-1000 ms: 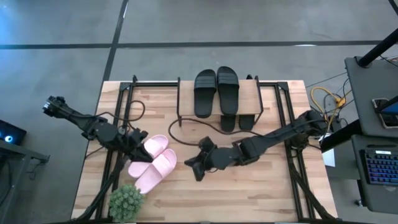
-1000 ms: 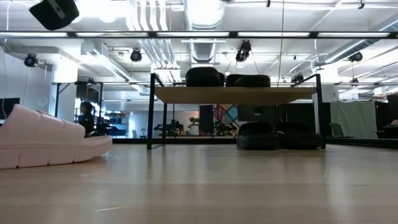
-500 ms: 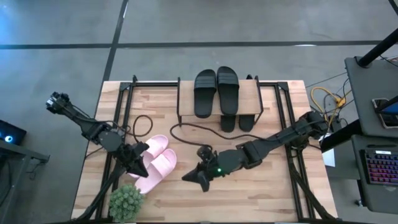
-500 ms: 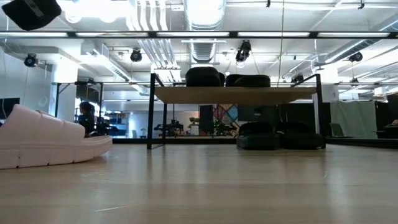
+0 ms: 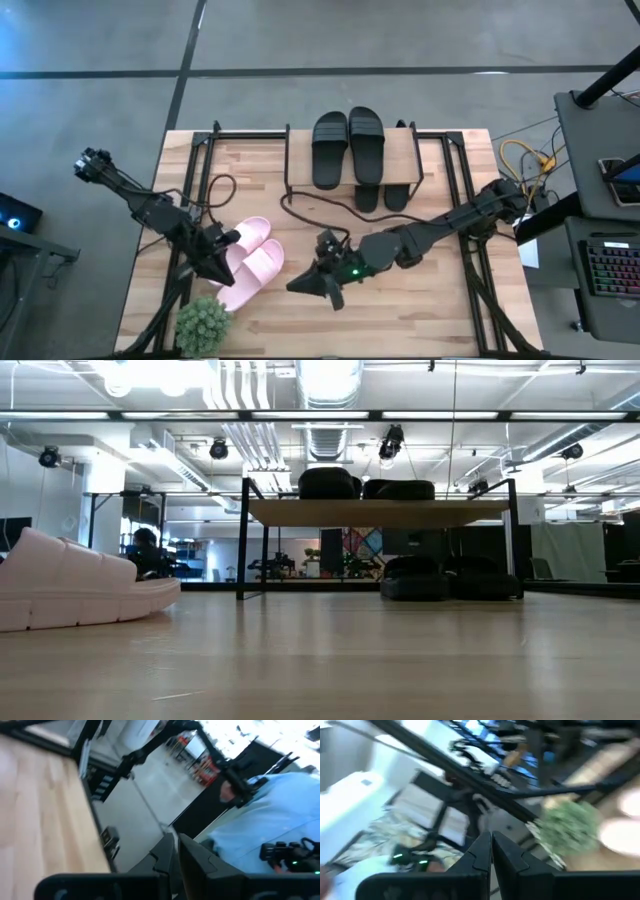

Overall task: Pick and place slides into the shelf
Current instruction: Put the right pink slide under the shelf

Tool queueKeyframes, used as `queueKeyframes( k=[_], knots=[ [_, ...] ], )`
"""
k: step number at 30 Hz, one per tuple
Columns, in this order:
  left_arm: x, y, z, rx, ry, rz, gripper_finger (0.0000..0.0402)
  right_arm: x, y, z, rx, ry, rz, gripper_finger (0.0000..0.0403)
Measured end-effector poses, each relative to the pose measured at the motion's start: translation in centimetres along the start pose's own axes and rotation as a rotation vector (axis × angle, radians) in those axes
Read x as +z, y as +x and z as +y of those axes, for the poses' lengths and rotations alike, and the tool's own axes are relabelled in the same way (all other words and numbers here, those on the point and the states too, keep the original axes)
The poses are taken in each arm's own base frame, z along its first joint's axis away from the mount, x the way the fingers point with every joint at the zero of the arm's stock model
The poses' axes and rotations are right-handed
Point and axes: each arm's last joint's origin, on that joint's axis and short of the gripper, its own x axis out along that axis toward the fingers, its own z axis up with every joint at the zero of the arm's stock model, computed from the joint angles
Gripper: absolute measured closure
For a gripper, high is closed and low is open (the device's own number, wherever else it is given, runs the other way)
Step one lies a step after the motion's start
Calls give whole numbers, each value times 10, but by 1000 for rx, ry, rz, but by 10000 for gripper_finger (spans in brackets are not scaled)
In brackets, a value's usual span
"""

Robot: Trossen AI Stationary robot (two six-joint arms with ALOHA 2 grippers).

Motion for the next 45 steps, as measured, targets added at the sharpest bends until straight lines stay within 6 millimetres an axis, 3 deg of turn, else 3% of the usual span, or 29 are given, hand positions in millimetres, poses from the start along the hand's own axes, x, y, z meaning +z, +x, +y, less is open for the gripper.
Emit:
queueKeyframes(
  k=[3, 7, 11, 15, 21, 26, 35, 41, 45],
  knots=[
    [3, -5, -4, -30, 25, -35, 391, 5, -1, 8, 76, -49, -26, 394],
    [4, -7, -5, -39, 44, -49, 391, 10, 0, 0, 24, -75, -13, 394],
    [0, -6, -1, -23, 62, -36, 391, 12, 8, -35, -162, -5, 53, 394],
    [-13, 0, 11, 42, 52, 20, 391, 5, 30, -82, -253, 88, 133, 394],
    [-44, -2, 37, 300, -85, 303, 391, -5, 51, -120, -293, 111, 173, 394],
    [-60, -6, 47, 438, -156, 466, 391, -1, 51, -124, -302, 72, 170, 394],
    [-77, 13, 64, 591, -127, 590, 391, 4, 48, -129, -377, 21, 179, 394],
    [-79, 29, 75, 750, 77, 597, 392, 7, 47, -128, -441, -66, 152, 394],
    [-77, 37, 72, 776, 227, 654, 392, 10, 44, -121, -489, -126, 190, 394]
  ],
)
